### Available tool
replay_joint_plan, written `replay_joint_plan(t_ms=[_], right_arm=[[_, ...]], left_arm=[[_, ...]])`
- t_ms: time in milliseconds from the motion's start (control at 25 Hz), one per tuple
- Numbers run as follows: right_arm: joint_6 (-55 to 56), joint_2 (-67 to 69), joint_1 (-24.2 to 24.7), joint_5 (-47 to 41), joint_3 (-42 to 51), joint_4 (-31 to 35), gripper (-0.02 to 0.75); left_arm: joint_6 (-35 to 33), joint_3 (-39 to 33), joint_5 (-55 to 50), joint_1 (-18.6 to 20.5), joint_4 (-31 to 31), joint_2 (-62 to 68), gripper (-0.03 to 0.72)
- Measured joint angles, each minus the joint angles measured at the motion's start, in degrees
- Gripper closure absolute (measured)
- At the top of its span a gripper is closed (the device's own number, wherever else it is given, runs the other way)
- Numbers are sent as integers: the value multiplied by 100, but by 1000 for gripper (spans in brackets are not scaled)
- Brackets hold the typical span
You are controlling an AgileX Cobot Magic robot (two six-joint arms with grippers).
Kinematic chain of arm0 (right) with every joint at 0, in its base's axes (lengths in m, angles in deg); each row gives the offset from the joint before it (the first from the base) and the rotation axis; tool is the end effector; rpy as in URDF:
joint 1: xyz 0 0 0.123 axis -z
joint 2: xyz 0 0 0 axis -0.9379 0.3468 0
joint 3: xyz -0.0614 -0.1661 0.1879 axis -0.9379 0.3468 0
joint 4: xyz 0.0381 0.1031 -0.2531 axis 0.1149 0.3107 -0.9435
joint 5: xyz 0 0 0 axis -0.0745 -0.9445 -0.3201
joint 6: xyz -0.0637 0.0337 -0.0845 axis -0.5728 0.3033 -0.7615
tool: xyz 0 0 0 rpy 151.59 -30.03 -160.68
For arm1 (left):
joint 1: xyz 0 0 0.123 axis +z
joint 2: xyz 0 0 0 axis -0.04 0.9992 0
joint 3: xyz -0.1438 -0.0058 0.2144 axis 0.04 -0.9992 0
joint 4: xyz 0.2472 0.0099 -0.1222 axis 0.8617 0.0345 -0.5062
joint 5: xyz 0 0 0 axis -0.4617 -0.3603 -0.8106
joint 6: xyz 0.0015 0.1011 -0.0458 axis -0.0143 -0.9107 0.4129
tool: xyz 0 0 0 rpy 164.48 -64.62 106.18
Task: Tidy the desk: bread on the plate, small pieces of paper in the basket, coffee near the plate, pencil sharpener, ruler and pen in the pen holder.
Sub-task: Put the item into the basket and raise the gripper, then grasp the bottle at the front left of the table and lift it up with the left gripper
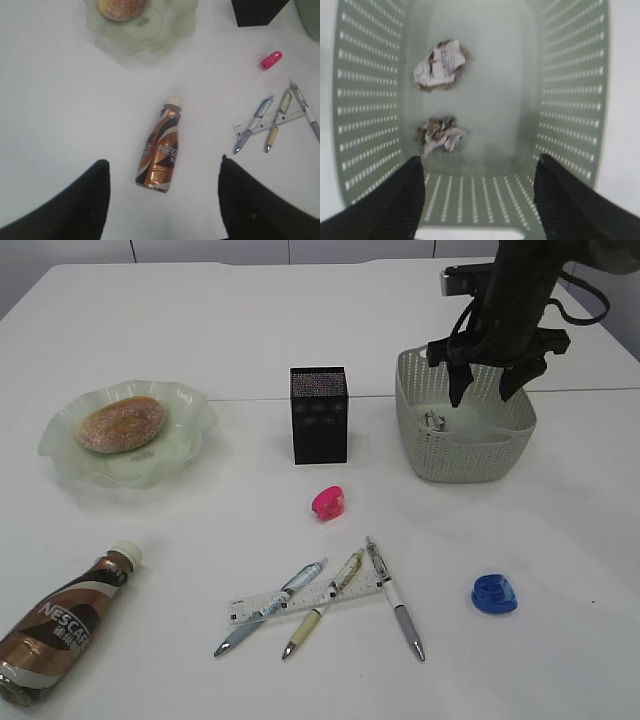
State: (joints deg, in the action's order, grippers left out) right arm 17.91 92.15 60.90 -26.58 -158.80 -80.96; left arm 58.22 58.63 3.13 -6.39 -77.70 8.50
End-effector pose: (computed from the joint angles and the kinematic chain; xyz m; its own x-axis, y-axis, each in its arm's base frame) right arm 0.4998 0.0668 0.1882 -0.9484 -0.0440 -0.3141 -0.0268 0.9979 -0.0589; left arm 0.2074 -0.0290 0.3806 -0.7996 -0.0283 -0.5999 0.0797 0.9850 -0.1527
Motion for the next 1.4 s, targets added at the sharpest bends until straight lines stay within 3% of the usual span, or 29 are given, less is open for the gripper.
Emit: replay_joint_plan(t_ms=[400, 680, 920, 1240, 1400], right_arm=[[-55, 0, 0, -217, -13, 589, 234], [-323, -332, 0, -244, -13, 779, 233], [-361, -916, 0, -258, 55, 801, 233], [-505, -2204, 0, -285, 1383, 907, 233], [-510, -2898, 0, -285, 2129, 1125, 233]], left_arm=[[-454, 0, 23, 0, 0, 1573, 186], [-786, -10, 114, 0, 0, 2528, 107], [-864, -10, 197, -25, 0, 3040, 93], [-991, -10, 536, -688, 92, 3674, 95], [-1004, -10, 719, -832, 139, 4083, 95]])
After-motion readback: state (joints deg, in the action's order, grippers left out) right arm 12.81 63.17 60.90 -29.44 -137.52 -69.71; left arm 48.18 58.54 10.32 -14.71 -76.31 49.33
